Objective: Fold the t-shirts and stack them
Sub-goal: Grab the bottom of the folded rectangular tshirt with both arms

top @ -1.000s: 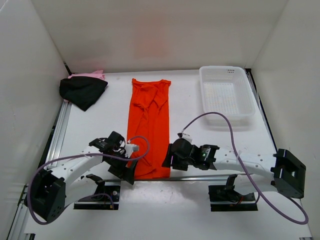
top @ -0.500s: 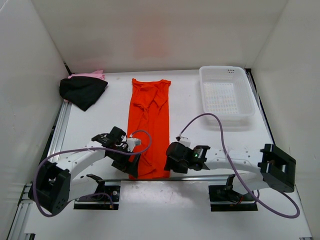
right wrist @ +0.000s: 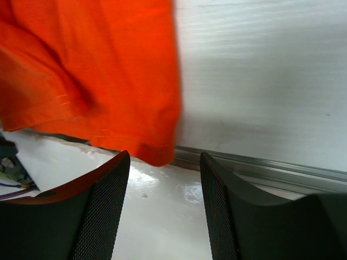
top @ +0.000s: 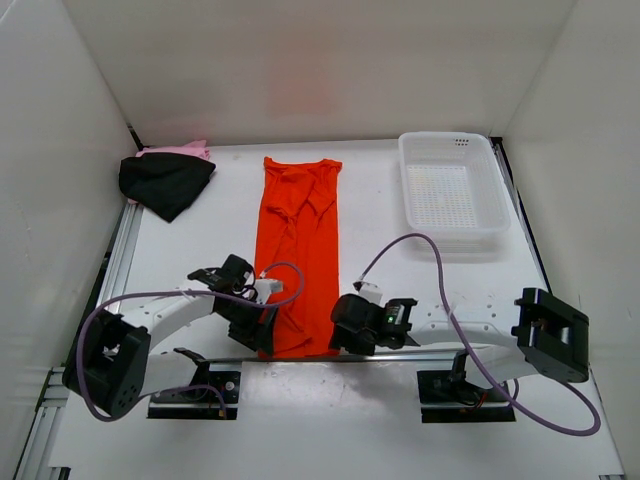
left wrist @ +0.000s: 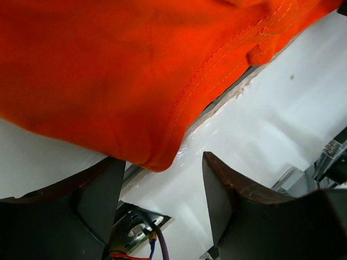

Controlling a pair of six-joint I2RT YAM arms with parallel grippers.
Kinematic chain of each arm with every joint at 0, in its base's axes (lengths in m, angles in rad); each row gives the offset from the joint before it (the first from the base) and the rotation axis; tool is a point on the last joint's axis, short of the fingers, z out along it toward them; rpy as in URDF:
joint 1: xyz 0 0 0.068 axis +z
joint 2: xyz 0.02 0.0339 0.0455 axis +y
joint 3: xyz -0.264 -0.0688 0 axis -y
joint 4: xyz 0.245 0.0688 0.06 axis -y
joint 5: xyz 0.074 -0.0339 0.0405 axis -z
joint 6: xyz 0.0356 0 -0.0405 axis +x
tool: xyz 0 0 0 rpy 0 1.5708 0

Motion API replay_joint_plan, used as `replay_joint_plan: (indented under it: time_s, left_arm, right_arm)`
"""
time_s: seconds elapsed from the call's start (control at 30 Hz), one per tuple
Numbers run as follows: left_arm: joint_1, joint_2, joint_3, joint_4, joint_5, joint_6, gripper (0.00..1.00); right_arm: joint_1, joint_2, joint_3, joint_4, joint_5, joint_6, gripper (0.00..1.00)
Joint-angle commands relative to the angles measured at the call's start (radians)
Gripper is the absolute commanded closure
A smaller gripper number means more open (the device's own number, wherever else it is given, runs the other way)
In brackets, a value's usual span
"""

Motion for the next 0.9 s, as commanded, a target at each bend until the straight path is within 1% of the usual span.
replay_joint_plan:
  time_s: [0.0,0.03,0.1,0.13,0.17,0.2,0.23,0.3,0.37,0.4,0.43,0.5,0.53,0.6,0.63,0.7,0.73,0.8,0.87]
  left_arm:
    - [-0.001,0.030,-0.019,0.083,-0.061,0.029,0.29]
    - [-0.001,0.030,-0.019,0.092,-0.061,0.029,0.30]
    - [-0.001,0.030,-0.046,0.092,-0.070,0.029,0.38]
    - [-0.001,0.016,-0.065,0.092,-0.070,0.029,0.49]
    - [-0.001,0.007,-0.074,0.092,-0.081,0.029,0.55]
    - [-0.001,0.007,-0.074,0.092,-0.081,0.029,0.57]
    - [-0.001,-0.007,-0.088,0.092,-0.081,0.029,0.57]
    - [-0.001,-0.019,-0.088,0.102,-0.081,0.029,0.65]
    - [-0.001,-0.019,-0.088,0.102,-0.093,0.029,0.75]
    - [-0.001,-0.019,-0.076,0.102,-0.104,0.029,0.85]
    - [-0.001,-0.019,-0.076,0.102,-0.104,0.029,0.90]
    - [-0.001,-0.019,-0.065,0.102,-0.104,0.029,0.90]
    - [-0.001,-0.019,-0.065,0.102,-0.104,0.029,0.90]
    - [-0.001,-0.031,-0.065,0.102,-0.092,0.029,0.90]
    - [-0.001,-0.042,-0.065,0.102,-0.079,0.029,0.90]
    - [-0.001,-0.054,-0.065,0.082,-0.069,0.029,0.90]
    - [-0.001,-0.068,-0.065,0.082,-0.069,0.029,0.90]
    - [-0.001,-0.094,-0.065,0.053,-0.058,0.029,0.90]
    - [-0.001,-0.112,-0.031,0.008,-0.082,0.029,0.90]
  right_arm:
    - [0.005,-0.026,-0.023,0.035,0.016,0.047,0.41]
    - [0.005,-0.026,-0.023,0.035,0.016,0.047,0.41]
    - [0.005,-0.014,-0.032,0.035,0.016,0.056,0.41]
    - [0.005,-0.014,-0.032,0.035,0.016,0.056,0.42]
    - [0.005,-0.014,-0.032,0.047,0.006,0.070,0.42]
    - [0.005,-0.014,-0.044,0.064,0.006,0.083,0.42]
    - [0.005,-0.014,-0.045,0.078,0.006,0.084,0.42]
    - [0.005,-0.014,-0.072,0.108,-0.008,0.094,0.42]
    - [0.005,-0.014,-0.072,0.118,-0.017,0.110,0.44]
    - [0.005,-0.014,-0.081,0.118,-0.017,0.110,0.44]
    - [0.005,-0.005,-0.081,0.118,-0.017,0.110,0.45]
    - [0.005,-0.005,-0.081,0.118,-0.027,0.110,0.45]
    - [0.005,0.009,-0.081,0.118,-0.037,0.110,0.50]
    - [0.005,0.018,-0.068,0.129,-0.037,0.094,0.56]
    - [0.005,0.027,-0.068,0.138,-0.037,0.081,0.62]
    - [-0.004,0.038,-0.032,0.147,-0.037,0.068,0.71]
    - [-0.004,0.049,-0.022,0.147,-0.037,0.059,0.85]
    - [-0.015,0.058,0.004,0.126,-0.037,0.059,1.00]
    - [-0.015,0.035,0.015,0.086,-0.025,0.059,1.00]
